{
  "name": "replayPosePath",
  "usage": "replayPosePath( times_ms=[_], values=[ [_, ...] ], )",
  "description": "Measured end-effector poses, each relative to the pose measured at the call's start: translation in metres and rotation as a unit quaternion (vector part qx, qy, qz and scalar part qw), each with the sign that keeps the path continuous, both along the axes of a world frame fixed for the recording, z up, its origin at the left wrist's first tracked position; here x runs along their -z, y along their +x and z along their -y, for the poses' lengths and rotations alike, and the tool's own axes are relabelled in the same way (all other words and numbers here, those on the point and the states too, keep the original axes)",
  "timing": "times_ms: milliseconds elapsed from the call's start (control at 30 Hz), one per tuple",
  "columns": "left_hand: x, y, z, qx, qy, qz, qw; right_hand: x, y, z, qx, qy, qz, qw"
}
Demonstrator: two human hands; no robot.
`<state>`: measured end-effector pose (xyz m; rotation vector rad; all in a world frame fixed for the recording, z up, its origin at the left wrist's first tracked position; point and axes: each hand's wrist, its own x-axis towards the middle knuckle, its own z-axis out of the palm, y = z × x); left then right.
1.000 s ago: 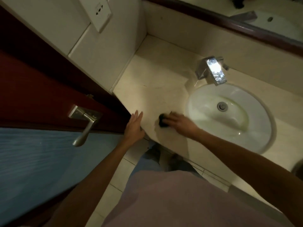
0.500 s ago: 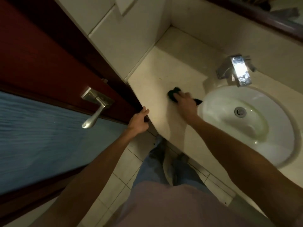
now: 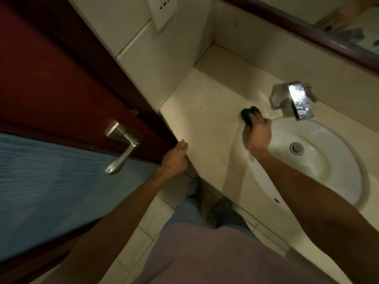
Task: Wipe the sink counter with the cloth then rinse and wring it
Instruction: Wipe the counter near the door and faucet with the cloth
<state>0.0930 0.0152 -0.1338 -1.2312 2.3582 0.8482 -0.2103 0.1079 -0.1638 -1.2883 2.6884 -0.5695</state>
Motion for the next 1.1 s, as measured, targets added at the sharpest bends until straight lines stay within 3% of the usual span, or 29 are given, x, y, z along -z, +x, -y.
replayPosePath(
  times_ms=[67, 133, 400, 567, 767, 1100],
  values=[
    [0.001, 0.002, -0.002, 0.006, 0.007, -0.011, 1.0, -0.003, -0.006, 0.016, 0.122, 0.021, 0.041, 0.992],
    [0.005, 0.007, 0.0, 0.015, 0.012, -0.031, 0.999, 0.001, -0.006, 0.04, 0.123, 0.046, 0.055, 0.99],
    [0.007, 0.01, 0.003, 0.05, 0.028, -0.033, 0.998, 0.003, 0.048, 0.171, -0.143, 0.054, 0.086, 0.984],
    [-0.002, 0.021, 0.015, 0.025, 0.079, -0.058, 0.995, 0.011, 0.088, 0.204, -0.395, 0.02, 0.107, 0.912],
    [-0.015, 0.021, 0.016, -0.078, -0.098, -0.117, 0.985, 0.023, 0.107, 0.143, -0.421, 0.066, 0.174, 0.888],
    [-0.029, -0.019, -0.036, 0.051, -0.098, -0.061, 0.992, -0.002, 0.095, -0.055, -0.38, 0.146, 0.218, 0.887]
  ],
)
